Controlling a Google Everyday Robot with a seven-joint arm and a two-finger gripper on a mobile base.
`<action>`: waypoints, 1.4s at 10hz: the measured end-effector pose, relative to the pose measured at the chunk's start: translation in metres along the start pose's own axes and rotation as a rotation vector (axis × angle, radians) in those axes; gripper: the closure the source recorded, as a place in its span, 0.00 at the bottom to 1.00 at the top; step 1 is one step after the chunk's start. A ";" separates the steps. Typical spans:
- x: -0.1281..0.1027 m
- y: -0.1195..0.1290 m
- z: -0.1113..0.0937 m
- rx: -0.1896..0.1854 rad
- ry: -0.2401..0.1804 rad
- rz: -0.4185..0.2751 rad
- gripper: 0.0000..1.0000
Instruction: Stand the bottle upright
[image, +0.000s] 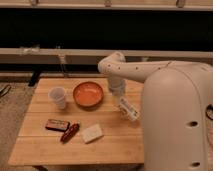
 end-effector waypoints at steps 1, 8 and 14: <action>-0.003 -0.003 -0.004 -0.010 -0.049 0.020 1.00; -0.034 -0.003 -0.016 -0.011 -0.255 0.089 1.00; -0.052 -0.012 -0.034 -0.002 -0.398 0.033 1.00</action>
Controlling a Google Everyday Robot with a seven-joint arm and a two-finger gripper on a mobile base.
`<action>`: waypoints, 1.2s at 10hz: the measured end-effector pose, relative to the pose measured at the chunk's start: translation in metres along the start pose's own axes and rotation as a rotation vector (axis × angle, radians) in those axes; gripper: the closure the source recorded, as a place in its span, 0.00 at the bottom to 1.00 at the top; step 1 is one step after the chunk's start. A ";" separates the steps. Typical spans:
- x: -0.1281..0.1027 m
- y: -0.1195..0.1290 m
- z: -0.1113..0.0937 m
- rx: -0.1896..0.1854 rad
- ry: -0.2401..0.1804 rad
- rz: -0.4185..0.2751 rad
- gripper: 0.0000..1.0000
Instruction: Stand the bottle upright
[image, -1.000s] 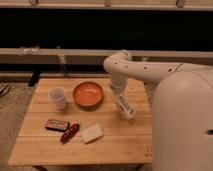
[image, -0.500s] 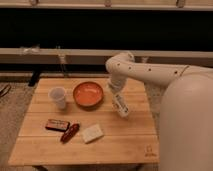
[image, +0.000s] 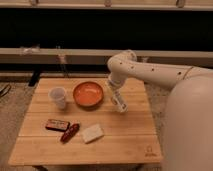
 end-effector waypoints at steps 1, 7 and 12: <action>-0.004 -0.002 -0.007 -0.029 -0.085 -0.049 1.00; -0.012 0.000 -0.025 -0.164 -0.330 -0.277 1.00; -0.018 0.011 -0.020 -0.217 -0.419 -0.327 1.00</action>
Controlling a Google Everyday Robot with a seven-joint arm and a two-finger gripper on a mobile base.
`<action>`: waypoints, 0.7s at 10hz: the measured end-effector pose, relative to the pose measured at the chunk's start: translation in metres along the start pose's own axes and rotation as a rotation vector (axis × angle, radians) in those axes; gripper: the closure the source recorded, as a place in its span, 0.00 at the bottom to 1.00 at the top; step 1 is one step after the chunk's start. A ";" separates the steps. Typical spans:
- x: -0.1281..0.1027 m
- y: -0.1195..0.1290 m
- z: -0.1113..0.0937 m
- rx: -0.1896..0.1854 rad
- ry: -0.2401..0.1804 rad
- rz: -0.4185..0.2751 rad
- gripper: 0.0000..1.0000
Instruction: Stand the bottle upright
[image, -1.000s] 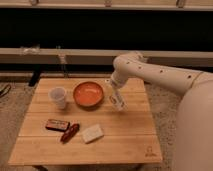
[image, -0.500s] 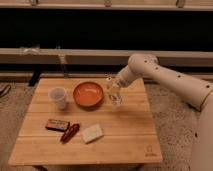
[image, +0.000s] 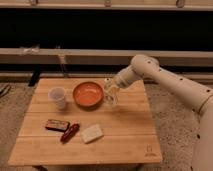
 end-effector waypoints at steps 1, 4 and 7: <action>0.002 0.001 0.002 0.000 -0.020 0.005 1.00; 0.008 0.004 0.005 0.016 -0.082 0.026 1.00; 0.007 0.009 0.010 0.041 -0.120 0.032 1.00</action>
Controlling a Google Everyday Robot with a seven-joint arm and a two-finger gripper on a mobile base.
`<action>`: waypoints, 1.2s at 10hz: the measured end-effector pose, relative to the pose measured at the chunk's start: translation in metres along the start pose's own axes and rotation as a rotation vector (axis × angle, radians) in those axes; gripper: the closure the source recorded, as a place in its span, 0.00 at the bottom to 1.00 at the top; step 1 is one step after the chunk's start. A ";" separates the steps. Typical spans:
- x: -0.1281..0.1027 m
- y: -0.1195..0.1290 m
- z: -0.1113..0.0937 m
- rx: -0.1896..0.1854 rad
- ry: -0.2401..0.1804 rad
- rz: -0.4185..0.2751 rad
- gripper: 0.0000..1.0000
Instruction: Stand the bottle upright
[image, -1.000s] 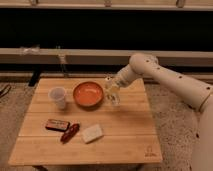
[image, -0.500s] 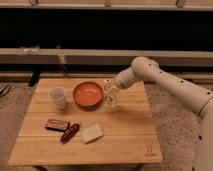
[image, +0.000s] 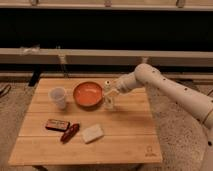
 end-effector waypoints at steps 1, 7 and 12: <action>-0.001 0.002 0.001 0.018 -0.005 0.002 1.00; 0.002 0.020 0.017 0.054 0.008 0.024 0.48; 0.014 0.024 0.023 0.063 0.011 0.061 0.20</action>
